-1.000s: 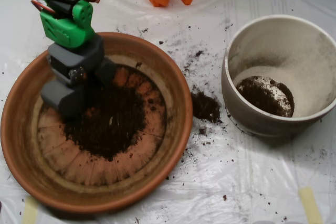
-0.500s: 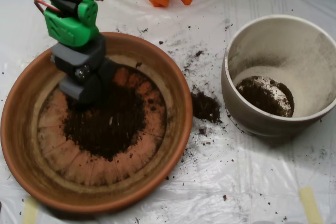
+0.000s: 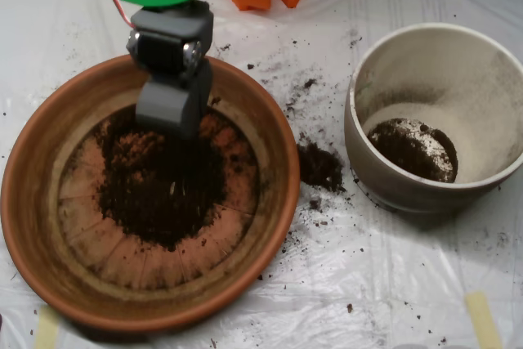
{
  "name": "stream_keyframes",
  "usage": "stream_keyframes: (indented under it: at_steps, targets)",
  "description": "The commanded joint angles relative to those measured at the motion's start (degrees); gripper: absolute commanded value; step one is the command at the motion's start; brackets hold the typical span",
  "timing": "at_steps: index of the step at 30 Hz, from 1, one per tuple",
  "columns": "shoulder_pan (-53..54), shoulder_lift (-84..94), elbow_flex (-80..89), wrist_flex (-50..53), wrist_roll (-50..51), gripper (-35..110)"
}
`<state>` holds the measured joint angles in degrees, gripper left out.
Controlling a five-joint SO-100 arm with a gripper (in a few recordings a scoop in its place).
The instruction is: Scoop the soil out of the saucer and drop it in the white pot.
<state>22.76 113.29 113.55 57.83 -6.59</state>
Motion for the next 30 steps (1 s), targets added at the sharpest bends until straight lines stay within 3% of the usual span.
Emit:
stream_keyframes:
  at_steps: [1, 12, 24, 30]
  targets:
    - [-3.60, 10.46, -6.94, 2.64, -0.88, -1]
    - [-23.55, 16.87, -14.77, 7.91, -4.31, -1]
    - [-44.03, -3.52, -36.56, 14.85, -6.24, -1]
    - [-48.52, -10.46, -41.22, 15.91, -6.24, -1]
